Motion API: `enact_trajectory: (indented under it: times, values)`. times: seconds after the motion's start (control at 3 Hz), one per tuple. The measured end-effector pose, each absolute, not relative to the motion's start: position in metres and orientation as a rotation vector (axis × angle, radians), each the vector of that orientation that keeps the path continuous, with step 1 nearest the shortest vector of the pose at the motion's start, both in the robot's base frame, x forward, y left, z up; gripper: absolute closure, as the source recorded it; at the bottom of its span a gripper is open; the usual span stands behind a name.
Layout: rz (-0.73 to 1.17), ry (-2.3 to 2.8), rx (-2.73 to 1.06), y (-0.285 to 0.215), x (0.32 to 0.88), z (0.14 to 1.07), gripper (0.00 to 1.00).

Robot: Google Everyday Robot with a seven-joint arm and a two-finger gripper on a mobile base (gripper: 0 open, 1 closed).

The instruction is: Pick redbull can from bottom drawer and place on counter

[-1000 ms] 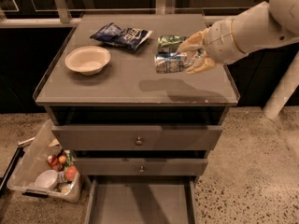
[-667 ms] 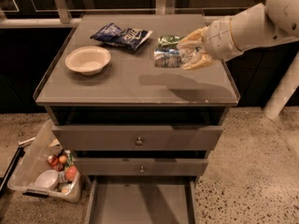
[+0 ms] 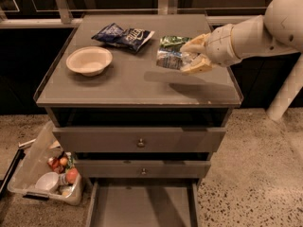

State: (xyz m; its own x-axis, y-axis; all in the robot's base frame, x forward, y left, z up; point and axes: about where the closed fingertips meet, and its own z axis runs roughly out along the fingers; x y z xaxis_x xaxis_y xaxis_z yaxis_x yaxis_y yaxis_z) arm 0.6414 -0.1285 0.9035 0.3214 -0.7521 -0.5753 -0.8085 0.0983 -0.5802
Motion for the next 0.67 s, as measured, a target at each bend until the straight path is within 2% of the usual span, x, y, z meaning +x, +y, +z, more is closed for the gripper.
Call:
enact_trajectory:
  times: [0.67]
  values:
    - [0.172,1.582,-1.481,-0.125,0.676,0.87,1.0]
